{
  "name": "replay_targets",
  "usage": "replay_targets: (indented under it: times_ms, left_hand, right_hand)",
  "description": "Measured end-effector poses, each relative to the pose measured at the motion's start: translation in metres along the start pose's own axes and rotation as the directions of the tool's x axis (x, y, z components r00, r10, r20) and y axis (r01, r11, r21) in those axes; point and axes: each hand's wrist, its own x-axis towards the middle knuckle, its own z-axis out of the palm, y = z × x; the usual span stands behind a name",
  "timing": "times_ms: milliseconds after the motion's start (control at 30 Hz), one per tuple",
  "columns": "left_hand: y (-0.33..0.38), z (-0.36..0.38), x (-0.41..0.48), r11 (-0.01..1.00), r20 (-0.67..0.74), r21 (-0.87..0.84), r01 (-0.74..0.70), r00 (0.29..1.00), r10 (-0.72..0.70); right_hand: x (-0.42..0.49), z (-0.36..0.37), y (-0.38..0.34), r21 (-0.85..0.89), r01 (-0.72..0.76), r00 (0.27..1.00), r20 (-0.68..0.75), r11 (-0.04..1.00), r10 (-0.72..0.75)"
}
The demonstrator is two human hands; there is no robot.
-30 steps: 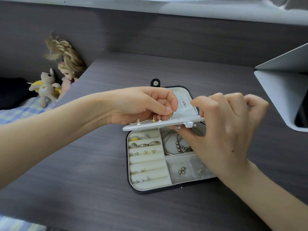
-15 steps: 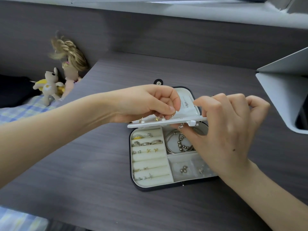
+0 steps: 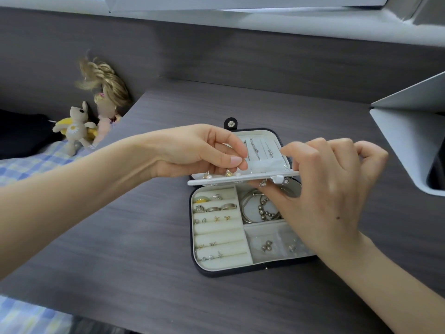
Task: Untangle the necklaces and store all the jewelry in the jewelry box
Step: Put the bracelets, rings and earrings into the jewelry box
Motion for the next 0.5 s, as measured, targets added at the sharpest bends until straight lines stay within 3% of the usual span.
replay_targets:
  times_ms: [500]
  left_hand:
    - [-0.0026,-0.0011,0.0004,0.999,0.061,-0.029,0.026,0.998,-0.025]
  right_hand:
    - [-0.0016,0.0012,0.0007,-0.002,0.0,1.0,-0.009,1.0,0.0]
